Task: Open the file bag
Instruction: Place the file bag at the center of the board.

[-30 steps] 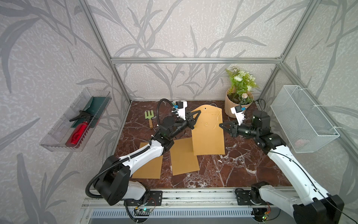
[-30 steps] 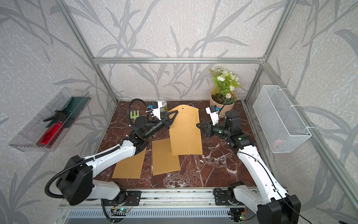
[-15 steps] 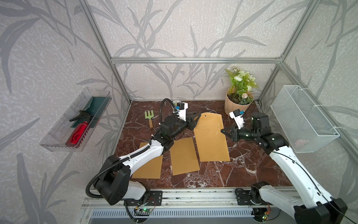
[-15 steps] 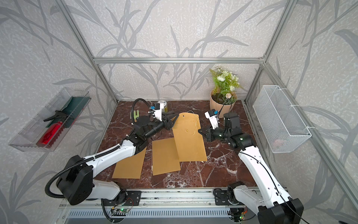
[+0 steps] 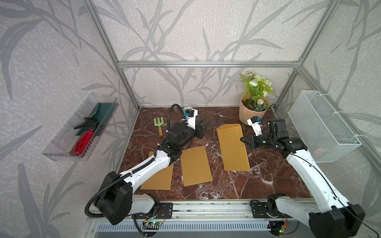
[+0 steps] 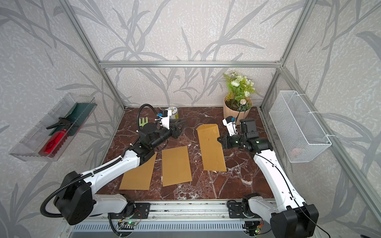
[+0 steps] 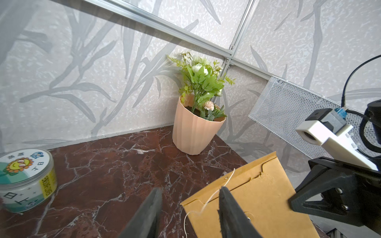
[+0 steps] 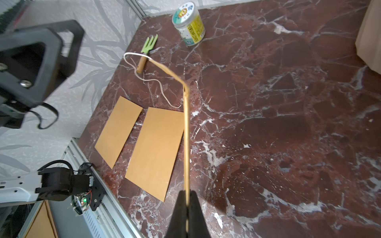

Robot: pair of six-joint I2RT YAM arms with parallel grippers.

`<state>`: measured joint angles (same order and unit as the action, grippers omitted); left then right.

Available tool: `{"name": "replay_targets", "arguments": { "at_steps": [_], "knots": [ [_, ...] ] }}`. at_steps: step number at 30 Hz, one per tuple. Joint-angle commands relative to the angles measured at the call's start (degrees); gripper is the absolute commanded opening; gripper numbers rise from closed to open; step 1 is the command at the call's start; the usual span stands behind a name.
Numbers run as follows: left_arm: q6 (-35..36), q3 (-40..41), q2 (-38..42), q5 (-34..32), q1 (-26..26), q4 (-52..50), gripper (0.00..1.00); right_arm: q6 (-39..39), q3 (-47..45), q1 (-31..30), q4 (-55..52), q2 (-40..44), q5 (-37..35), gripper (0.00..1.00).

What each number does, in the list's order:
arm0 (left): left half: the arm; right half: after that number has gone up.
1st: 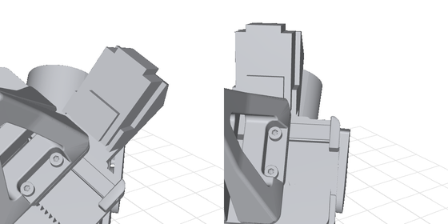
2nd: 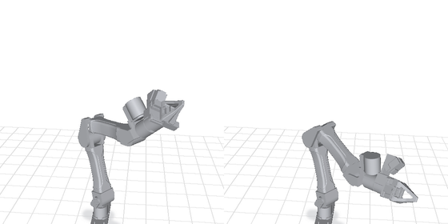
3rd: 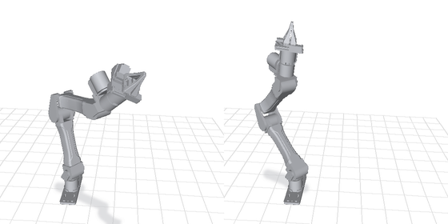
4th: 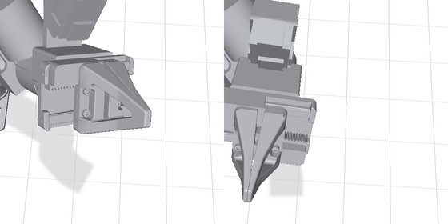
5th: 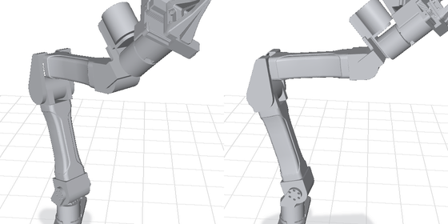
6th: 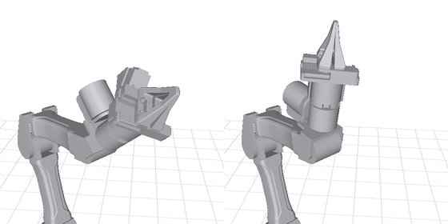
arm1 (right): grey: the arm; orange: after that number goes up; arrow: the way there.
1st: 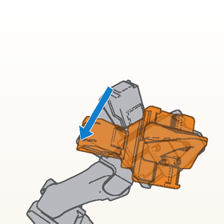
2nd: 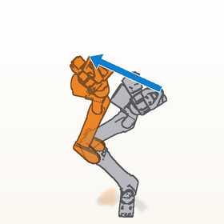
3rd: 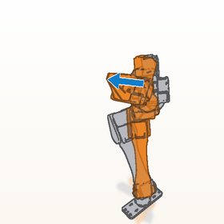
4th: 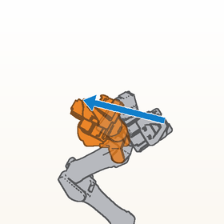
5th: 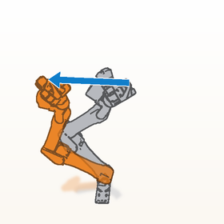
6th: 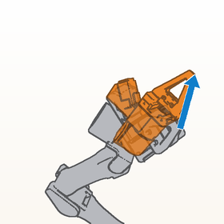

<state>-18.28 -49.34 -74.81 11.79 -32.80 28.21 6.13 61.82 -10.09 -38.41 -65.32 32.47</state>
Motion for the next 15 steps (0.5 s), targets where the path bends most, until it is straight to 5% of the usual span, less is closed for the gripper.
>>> {"name": "replay_targets", "arguments": {
  "at_steps": [1,15],
  "knots": [
    [2.4,1.4,3.0,-1.3,0.6,-1.2,0.46,-2.3,2.4,0.6,-3.2,-1.5,-4.3,0.00],
    [4.4,3.2,5.8,-1.8,1.6,-4.5,0.45,-4.9,4.1,6.0,-6.9,-8.6,-14.4,0.02]
  ]
}}
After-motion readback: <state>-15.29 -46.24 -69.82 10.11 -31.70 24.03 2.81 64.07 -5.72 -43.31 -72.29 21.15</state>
